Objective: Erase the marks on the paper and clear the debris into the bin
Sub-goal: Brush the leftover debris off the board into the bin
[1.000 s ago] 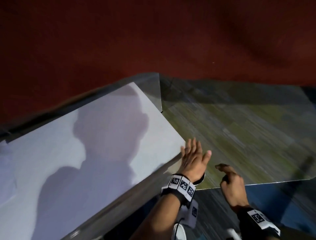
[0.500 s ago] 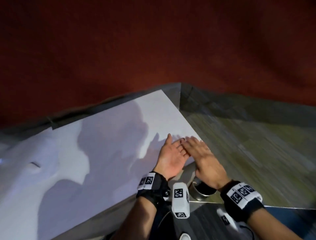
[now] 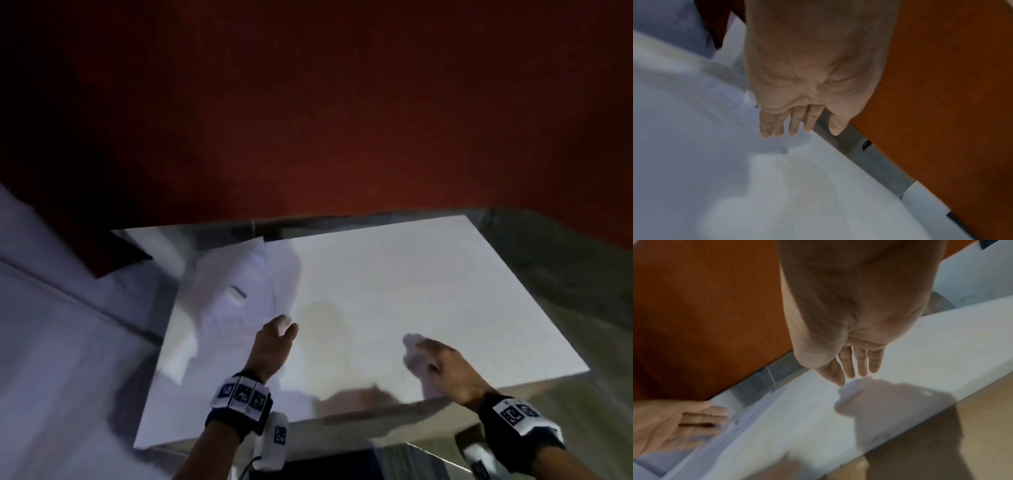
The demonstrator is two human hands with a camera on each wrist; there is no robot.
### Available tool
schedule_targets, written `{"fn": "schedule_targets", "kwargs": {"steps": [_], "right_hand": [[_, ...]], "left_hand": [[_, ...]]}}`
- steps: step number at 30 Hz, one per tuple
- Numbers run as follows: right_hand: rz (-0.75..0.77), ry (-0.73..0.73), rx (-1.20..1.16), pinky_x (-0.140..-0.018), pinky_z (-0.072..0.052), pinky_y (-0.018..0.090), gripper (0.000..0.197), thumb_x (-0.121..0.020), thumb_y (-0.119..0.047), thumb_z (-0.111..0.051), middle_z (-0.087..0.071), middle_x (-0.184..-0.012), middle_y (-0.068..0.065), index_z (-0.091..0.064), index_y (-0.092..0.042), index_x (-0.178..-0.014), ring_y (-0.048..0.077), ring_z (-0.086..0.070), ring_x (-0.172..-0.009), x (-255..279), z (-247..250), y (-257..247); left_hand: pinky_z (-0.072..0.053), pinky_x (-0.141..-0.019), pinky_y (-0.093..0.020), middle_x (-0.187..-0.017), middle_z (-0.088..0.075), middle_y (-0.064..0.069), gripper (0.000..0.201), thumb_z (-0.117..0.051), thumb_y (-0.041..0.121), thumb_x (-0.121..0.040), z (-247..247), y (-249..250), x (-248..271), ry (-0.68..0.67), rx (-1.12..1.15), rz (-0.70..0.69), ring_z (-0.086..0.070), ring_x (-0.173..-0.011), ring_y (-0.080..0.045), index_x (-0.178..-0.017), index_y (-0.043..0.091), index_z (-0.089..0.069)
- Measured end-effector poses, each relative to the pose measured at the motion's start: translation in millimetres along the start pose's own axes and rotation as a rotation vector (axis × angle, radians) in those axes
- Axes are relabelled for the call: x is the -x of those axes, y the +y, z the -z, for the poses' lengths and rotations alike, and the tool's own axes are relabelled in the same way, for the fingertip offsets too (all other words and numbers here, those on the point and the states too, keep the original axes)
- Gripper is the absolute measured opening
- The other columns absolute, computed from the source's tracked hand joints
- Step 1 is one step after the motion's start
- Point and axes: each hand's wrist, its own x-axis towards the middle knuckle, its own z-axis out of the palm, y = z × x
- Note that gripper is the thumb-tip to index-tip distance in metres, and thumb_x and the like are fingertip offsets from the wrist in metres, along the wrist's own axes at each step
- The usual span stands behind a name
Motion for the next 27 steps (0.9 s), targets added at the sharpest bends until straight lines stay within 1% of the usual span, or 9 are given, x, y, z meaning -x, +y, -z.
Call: {"fn": "schedule_targets", "kwargs": {"steps": [2, 4, 6, 8, 11, 14, 20, 24, 27], "right_hand": [[0.012, -0.055, 0.012, -0.1, -0.024, 0.004, 0.047, -0.083, -0.022, -0.039, -0.067, -0.118, 0.013, -0.066, -0.002, -0.115, 0.029, -0.063, -0.114, -22.1, -31.4, -15.6], [0.072, -0.062, 0.067, -0.101, -0.031, 0.017, 0.046, -0.083, -0.027, -0.043, -0.069, -0.116, 0.012, -0.068, -0.006, -0.115, 0.032, -0.065, -0.111, -45.7, -57.7, -22.8], [0.099, -0.023, 0.14, -0.109, -0.03, 0.025, 0.048, -0.084, -0.025, -0.049, -0.057, -0.135, 0.009, -0.06, -0.016, -0.13, 0.029, -0.052, -0.129, -65.3, -75.7, -35.0], [0.112, -0.047, 0.201, -0.115, -0.019, 0.023, 0.055, -0.086, -0.015, -0.049, -0.038, -0.152, 0.007, -0.049, -0.018, -0.141, 0.025, -0.032, -0.142, -77.0, -81.8, -59.5], [0.124, -0.082, 0.209, -0.11, -0.004, 0.013, 0.057, -0.091, -0.008, -0.047, -0.023, -0.159, 0.006, -0.04, -0.017, -0.147, 0.02, -0.019, -0.147, -90.4, -89.0, -92.2], [0.181, -0.079, 0.205, -0.108, 0.0, 0.01, 0.055, -0.095, -0.009, -0.044, -0.02, -0.16, 0.007, -0.034, -0.014, -0.149, 0.018, -0.016, -0.148, -103.2, -94.2, -110.8], [0.194, -0.131, 0.198, -0.119, -0.015, 0.024, 0.058, -0.094, -0.007, -0.04, -0.02, -0.16, 0.006, -0.029, -0.012, -0.151, 0.017, -0.016, -0.148, -117.4, -94.9, -113.3], [0.15, -0.168, 0.223, -0.111, -0.036, 0.044, 0.064, -0.084, 0.0, -0.041, -0.027, -0.158, 0.004, -0.035, -0.016, -0.146, 0.023, -0.029, -0.143, -118.2, -93.3, -84.5], [0.201, -0.172, 0.277, -0.107, -0.041, 0.048, 0.056, -0.085, 0.002, -0.041, -0.035, -0.154, 0.01, -0.046, -0.009, -0.14, 0.031, -0.036, -0.14, -106.7, -84.5, -51.9]], "left_hand": [[-0.037, -0.11, -0.033, -0.15, -0.051, -0.015, 0.049, -0.054, 0.032, -0.104, 7.2, -22.8, -16.2, 0.033, -0.11, -0.015, -0.046, -0.138, -0.031, -0.145, 0.006, -0.05], [-0.032, -0.116, -0.047, -0.159, -0.036, -0.014, 0.059, -0.049, 0.04, -0.104, 11.5, -38.2, -28.0, 0.038, -0.254, 0.015, -0.031, -0.146, -0.034, -0.153, 0.008, -0.038], [-0.018, -0.123, -0.055, -0.17, -0.014, -0.011, 0.069, -0.04, 0.049, -0.106, 13.9, -48.9, -35.8, 0.006, -0.373, 0.048, -0.009, -0.156, -0.032, -0.161, 0.011, -0.021], [-0.001, -0.125, -0.055, -0.173, 0.005, -0.005, 0.073, -0.029, 0.054, -0.108, 13.3, -56.7, -39.6, -0.09, -0.433, 0.07, 0.008, -0.159, -0.026, -0.164, 0.012, -0.009], [0.007, -0.126, -0.054, -0.172, 0.013, -0.002, 0.074, -0.02, 0.057, -0.108, 3.0, -61.7, -34.9, -0.197, -0.452, 0.064, 0.013, -0.158, -0.02, -0.164, 0.012, -0.005], [0.008, -0.126, -0.054, -0.172, 0.013, -0.003, 0.074, -0.021, 0.057, -0.108, -15.4, -58.0, -23.7, -0.222, -0.425, -0.013, 0.011, -0.158, -0.02, -0.164, 0.011, -0.006], [0.0, -0.123, -0.058, -0.172, -0.008, -0.01, 0.092, -0.008, 0.065, -0.091, -78.2, -30.6, 17.2, -0.249, -0.471, -0.316, -0.006, -0.159, -0.03, -0.163, 0.01, -0.017], [-0.003, -0.126, -0.057, -0.171, -0.018, -0.005, 0.074, -0.028, 0.056, -0.102, -101.0, -5.7, 35.3, -0.355, -0.44, -0.478, -0.006, -0.158, -0.023, -0.163, 0.014, -0.022], [0.004, -0.125, -0.046, -0.171, -0.019, -0.004, 0.066, -0.041, 0.045, -0.107, -97.5, 9.6, 34.1, -0.364, -0.38, -0.488, -0.009, -0.158, -0.022, -0.163, 0.014, -0.023]]}}
